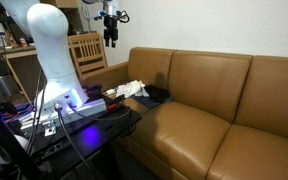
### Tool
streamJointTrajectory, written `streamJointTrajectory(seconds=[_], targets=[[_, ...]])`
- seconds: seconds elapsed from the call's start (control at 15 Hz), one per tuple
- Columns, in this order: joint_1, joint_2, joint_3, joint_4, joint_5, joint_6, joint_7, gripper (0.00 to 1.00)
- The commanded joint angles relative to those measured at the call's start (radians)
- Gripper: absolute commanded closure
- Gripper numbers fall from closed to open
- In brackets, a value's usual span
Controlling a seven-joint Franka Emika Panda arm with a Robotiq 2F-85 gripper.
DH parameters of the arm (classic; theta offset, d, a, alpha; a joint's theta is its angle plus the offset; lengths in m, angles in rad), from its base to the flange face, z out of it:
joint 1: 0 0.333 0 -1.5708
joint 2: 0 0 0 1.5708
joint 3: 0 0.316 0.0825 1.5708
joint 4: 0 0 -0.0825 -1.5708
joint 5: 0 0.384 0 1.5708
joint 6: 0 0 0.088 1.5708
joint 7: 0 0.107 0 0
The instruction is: Move the white cable to the right side of the sofa
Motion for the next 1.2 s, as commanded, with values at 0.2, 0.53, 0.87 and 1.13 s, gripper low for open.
streamJointTrajectory(seconds=[0.2, 0.53, 0.87, 1.13], targets=[[0.039, 0.158, 0.016, 0.052, -0.007, 0.148, 0.057, 0.00], [0.030, 0.269, 0.011, 0.102, -0.022, 0.140, 0.076, 0.00], [0.078, 0.458, 0.024, 0.106, 0.027, 0.284, 0.086, 0.00], [0.117, 0.587, 0.007, 0.139, 0.003, 0.359, 0.172, 0.00]])
